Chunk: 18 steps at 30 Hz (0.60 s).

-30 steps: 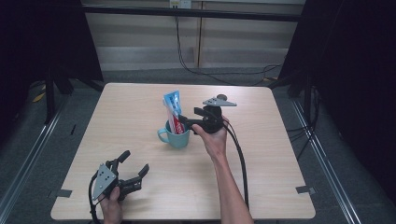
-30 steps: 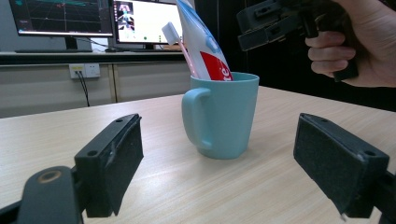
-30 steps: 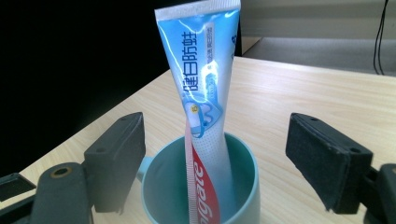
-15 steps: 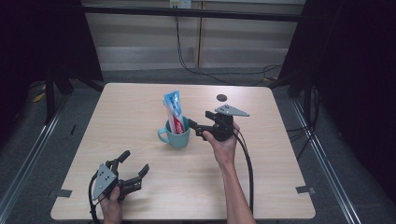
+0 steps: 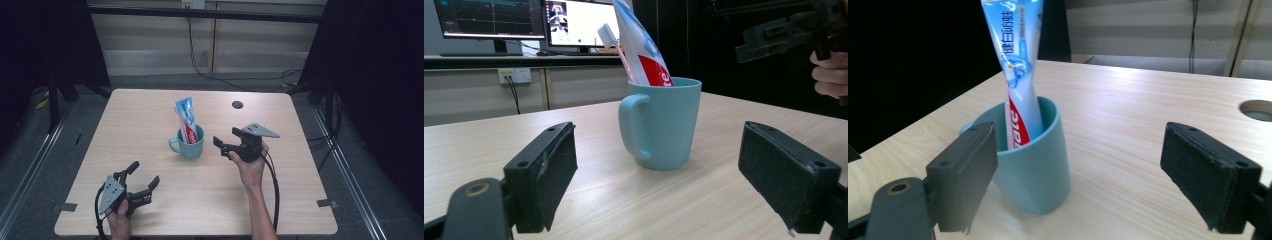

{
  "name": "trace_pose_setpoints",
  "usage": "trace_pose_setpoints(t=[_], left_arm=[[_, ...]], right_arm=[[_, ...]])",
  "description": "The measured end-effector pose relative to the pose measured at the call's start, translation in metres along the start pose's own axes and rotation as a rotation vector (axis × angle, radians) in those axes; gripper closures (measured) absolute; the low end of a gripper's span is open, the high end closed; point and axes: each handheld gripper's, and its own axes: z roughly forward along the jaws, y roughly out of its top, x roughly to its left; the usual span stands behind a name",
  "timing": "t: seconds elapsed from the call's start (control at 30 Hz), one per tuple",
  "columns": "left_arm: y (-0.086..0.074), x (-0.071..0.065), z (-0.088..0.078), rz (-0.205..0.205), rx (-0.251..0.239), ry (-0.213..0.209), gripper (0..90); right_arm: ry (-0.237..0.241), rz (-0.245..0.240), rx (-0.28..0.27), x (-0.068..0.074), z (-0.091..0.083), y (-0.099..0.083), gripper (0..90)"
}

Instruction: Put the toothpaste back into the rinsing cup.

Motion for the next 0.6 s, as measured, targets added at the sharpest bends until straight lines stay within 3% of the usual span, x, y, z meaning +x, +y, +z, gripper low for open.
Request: trace_pose_setpoints(t=[0.13,0.4,0.6], left_arm=[[0.000,0.000,0.000,0.000,0.000,0.003,15.6],[0.000,0.000,0.000,0.000,0.002,0.009,15.6],[0.000,0.000,0.000,-0.003,0.002,0.022,15.6]], right_arm=[[-0.032,0.002,-0.028,-0.004,-0.012,-0.006,15.0],[-0.071,0.004,-0.016,-0.011,-0.032,-0.025,14.4],[-0.088,-0.005,-0.018,-0.009,-0.044,-0.038,14.1]])
